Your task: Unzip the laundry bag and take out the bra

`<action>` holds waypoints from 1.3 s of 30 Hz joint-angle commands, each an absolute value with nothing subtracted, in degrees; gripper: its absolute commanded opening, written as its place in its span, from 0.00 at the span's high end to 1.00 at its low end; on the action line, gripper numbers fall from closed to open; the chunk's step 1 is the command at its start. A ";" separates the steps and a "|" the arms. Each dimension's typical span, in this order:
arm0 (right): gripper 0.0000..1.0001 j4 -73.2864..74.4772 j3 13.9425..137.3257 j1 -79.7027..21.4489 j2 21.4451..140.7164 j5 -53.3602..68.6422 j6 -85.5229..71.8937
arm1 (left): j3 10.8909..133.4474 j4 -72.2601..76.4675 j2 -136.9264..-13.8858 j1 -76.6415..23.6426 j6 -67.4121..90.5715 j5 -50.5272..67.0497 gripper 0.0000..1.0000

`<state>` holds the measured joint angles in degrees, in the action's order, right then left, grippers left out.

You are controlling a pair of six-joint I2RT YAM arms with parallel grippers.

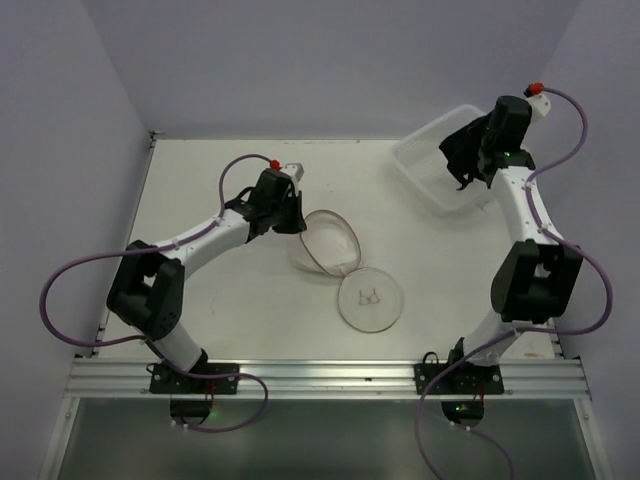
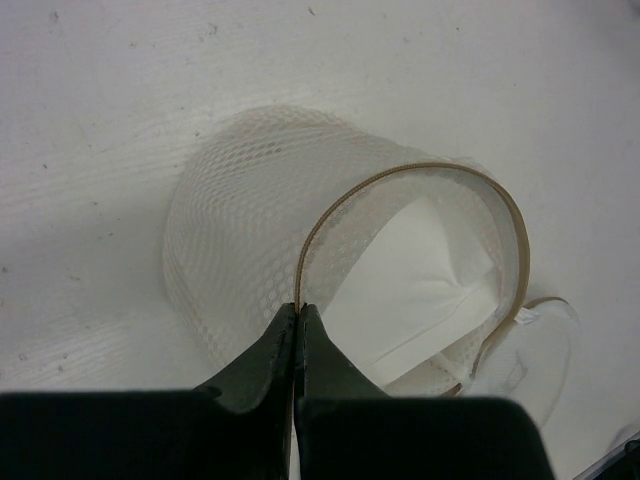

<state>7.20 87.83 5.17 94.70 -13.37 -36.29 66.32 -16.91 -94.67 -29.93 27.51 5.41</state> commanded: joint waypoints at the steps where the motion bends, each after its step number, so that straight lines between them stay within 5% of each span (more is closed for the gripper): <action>1: 1.00 0.35 91.84 5.54 100.09 -18.72 -38.58 | 64.87 -15.29 -92.02 -29.36 28.21 7.82 1.00; 9: 1.00 -1.85 103.78 8.17 119.68 -10.12 -40.51 | 64.77 -17.31 -91.76 -29.27 27.33 7.03 1.00; 18: 0.94 2.17 105.11 13.80 123.57 3.26 -44.83 | 65.65 -17.23 -93.16 -29.27 27.33 8.00 1.00; 22: 0.69 8.95 103.72 14.15 121.47 -0.70 -43.43 | 66.44 -17.05 -93.60 -29.35 27.07 8.17 1.00; 23: 0.50 9.83 103.10 14.15 119.81 -1.83 -43.16 | 66.53 -17.14 -93.60 -29.27 27.07 8.00 1.00; 27: 0.18 13.79 102.04 14.06 115.85 -4.74 -40.53 | 66.97 -17.40 -93.78 -29.27 26.89 7.91 1.00; 30: 0.07 18.17 103.18 13.54 112.78 -6.49 -38.68 | 67.15 -17.49 -93.87 -29.36 26.98 7.82 1.00; 39: 0.04 29.44 99.50 9.76 100.12 -7.92 -35.25 | 67.59 -17.40 -94.48 -29.36 28.21 8.70 1.00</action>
